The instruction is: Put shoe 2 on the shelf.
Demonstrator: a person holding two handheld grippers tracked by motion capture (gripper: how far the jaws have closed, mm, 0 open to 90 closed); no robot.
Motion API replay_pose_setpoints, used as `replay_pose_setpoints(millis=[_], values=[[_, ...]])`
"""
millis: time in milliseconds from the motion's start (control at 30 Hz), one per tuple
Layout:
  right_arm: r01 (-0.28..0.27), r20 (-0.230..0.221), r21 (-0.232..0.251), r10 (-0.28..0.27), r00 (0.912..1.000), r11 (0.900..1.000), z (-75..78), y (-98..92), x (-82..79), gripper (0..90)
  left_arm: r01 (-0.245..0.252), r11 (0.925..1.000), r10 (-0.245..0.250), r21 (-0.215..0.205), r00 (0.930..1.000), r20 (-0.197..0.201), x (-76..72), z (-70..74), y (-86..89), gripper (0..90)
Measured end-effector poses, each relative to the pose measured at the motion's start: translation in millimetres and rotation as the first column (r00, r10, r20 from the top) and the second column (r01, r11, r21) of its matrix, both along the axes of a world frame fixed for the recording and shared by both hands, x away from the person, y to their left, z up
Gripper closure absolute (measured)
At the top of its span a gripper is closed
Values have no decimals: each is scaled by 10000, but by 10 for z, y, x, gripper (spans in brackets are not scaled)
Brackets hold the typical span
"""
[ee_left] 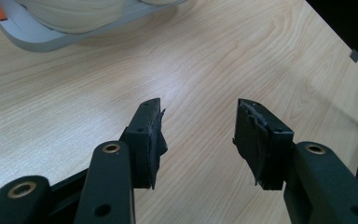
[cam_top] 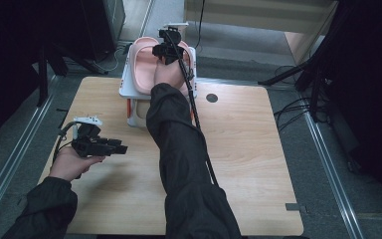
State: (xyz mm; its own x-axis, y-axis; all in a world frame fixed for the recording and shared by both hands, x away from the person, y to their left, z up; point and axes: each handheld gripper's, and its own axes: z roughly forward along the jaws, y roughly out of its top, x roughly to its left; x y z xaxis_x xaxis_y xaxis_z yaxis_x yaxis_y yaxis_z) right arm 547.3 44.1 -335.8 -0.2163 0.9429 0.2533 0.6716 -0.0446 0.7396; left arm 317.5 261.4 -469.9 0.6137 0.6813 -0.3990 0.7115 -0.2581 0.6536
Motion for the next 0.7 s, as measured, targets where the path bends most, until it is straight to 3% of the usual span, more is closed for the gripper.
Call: replay_pose_setpoints(millis=[333,500,700], values=[[-353,82,-81,354,9993,9993,13,6,-36,535,-17,10000,17,33,10000,19,-2,7,8,506],[-478,-23,437,480,9988,9979,30,-54,-68,518,-15,9999,15,111,10000,-23,7,-3,9,505],[-792,7,541,793,9969,9954,76,-110,-123,514,-22,9999,21,168,10000,3,-1,-1,-4,504]])
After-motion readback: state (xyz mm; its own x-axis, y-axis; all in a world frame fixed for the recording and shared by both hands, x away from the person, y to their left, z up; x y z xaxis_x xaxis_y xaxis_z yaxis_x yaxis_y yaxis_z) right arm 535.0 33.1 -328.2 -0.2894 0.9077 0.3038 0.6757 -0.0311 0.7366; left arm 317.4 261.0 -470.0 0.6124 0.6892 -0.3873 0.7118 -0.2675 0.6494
